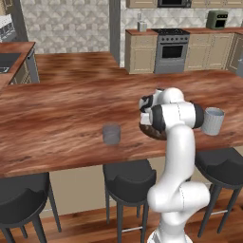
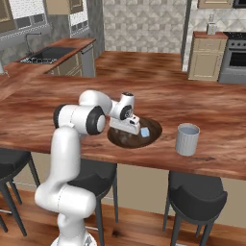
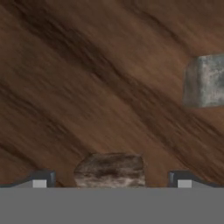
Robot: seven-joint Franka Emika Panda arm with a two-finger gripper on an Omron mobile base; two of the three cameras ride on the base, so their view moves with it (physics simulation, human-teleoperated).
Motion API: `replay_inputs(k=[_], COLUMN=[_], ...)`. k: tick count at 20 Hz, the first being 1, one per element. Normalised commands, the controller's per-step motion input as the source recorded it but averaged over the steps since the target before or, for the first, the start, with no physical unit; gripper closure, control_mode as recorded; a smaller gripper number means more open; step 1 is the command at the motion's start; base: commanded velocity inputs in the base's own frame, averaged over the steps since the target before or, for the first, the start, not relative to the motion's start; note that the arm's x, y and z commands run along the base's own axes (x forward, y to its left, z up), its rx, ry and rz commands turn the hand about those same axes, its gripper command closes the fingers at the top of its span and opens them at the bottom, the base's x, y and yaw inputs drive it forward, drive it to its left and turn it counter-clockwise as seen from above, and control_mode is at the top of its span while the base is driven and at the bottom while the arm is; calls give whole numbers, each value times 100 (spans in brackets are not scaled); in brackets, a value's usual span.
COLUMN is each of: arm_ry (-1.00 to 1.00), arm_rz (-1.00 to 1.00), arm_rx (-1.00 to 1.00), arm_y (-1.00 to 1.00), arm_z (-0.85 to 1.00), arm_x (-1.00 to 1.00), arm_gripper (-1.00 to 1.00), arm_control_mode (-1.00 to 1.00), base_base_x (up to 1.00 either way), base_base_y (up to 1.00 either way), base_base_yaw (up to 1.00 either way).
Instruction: There are four ice cubes in the ice bowl. Place two ice cubes in each glass of water.
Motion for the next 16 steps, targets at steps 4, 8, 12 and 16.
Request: replay_inputs(k=[4,8,12,16], arm_ry=[-3,-1,0,-9], arm_rz=[3,0,0,-1], arm_rx=[0,0,0,0], arm_y=[0,0,0,7], arm_z=[-26,-9,0,57], arm_x=[22,4,-3,-20], arm_gripper=[100,100,100,100], arm_control_mode=[-100,-100,-100,-100], base_base_x=[0,0,0,0], base_base_y=[0,0,0,0], base_base_yaw=[0,0,0,0])
